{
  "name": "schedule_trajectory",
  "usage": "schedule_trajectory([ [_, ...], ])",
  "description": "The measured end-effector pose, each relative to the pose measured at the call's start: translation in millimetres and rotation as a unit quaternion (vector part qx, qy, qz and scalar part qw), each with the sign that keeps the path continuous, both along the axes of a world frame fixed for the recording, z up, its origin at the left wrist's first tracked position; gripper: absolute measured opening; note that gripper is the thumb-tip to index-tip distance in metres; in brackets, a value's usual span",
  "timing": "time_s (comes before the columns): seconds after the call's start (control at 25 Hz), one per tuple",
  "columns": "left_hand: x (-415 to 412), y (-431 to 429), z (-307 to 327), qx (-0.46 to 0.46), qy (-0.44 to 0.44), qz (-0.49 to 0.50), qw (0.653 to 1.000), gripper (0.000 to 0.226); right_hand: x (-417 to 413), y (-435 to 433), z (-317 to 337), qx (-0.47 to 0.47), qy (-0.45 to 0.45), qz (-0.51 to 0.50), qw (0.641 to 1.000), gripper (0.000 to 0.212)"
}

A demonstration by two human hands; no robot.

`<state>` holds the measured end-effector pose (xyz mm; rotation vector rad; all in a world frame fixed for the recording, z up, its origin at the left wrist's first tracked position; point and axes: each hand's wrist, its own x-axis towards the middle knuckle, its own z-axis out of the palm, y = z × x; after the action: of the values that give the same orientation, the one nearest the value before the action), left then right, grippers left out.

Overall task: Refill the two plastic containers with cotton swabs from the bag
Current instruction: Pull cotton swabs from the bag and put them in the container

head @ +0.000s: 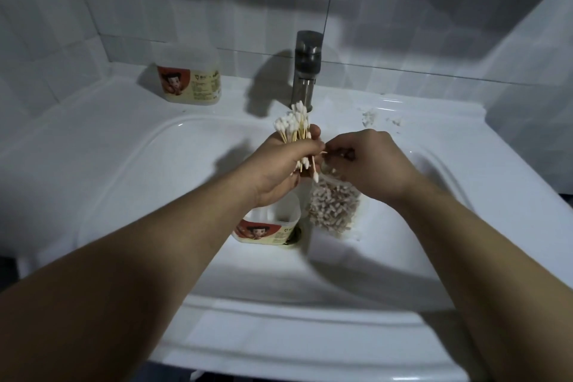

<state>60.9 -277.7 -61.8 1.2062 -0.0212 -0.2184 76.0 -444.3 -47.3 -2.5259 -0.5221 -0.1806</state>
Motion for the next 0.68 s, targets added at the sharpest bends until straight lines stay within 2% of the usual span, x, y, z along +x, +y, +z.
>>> schedule_trajectory([
  [0.12, 0.5, -0.4, 0.7, -0.024, 0.023, 0.003, 0.999, 0.019, 0.7, -0.2, -0.1, -0.002, -0.009, -0.023, 1.000, 0.024],
  [0.32, 3.1, 0.4, 0.7, -0.049, 0.034, 0.044, 0.997, 0.019, 3.3, -0.4, -0.6, -0.006, -0.029, -0.057, 0.998, 0.023],
  [0.48, 13.7, 3.9, -4.9, 0.035, 0.057, 0.105, 0.992, 0.018, 1.0, -0.6, 0.4, -0.008, -0.040, -0.052, 0.998, 0.023],
  [0.56, 12.9, 5.8, -5.2, 0.063, 0.084, 0.082, 0.991, 0.008, -0.5, 0.8, 1.0, -0.018, -0.051, -0.033, 0.998, 0.023],
  [0.68, 6.6, 4.2, -7.1, 0.124, 0.095, 0.002, 0.988, 0.016, -1.0, 4.2, 0.5, -0.062, -0.091, 0.009, 0.994, 0.025],
])
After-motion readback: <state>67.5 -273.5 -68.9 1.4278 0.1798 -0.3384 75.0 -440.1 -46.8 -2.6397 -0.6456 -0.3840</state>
